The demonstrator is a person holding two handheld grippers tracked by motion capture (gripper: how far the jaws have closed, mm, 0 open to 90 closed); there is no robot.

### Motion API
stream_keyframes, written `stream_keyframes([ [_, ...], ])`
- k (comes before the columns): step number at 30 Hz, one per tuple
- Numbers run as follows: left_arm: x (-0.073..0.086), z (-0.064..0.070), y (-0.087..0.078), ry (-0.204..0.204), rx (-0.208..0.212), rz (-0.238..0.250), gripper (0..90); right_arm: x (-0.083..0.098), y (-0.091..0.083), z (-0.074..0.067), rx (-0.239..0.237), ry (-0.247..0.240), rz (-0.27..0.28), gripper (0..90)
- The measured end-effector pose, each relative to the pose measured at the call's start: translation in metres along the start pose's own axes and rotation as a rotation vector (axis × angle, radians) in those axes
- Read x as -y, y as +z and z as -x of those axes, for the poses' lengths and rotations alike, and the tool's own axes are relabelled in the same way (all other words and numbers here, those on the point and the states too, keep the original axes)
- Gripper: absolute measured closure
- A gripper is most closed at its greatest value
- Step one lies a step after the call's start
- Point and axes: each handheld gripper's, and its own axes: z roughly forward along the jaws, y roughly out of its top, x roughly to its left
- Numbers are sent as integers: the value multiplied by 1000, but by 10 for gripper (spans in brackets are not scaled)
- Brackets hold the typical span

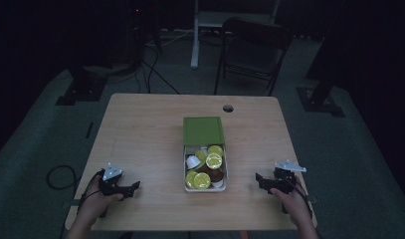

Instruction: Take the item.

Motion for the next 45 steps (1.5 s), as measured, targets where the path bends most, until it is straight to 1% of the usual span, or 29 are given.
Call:
stream_keyframes([
  [4, 0, 0, 1, 5, -8, -3, 146, -6, -4, -6, -15, -14, 14, 128],
  [9, -1, 2, 1, 22, -22, -11, 146, -15, -11, -17, -37, -31, 29, 128],
  [13, -1, 6, 3, 50, -42, -22, 145, -23, -17, -26, -58, -41, 46, 128],
  [23, -1, 6, 3, 50, -43, -22, 144, -45, -33, -56, -127, -93, 95, 132],
  [28, -1, 6, 3, 49, -42, -21, 144, -56, -39, -74, -167, -135, 114, 136],
  [36, -1, 6, 3, 50, -42, -21, 144, -67, -42, -101, -225, -199, 124, 140],
  [45, -1, 6, 3, 50, -42, -22, 144, -73, -43, -126, -284, -264, 130, 141],
])
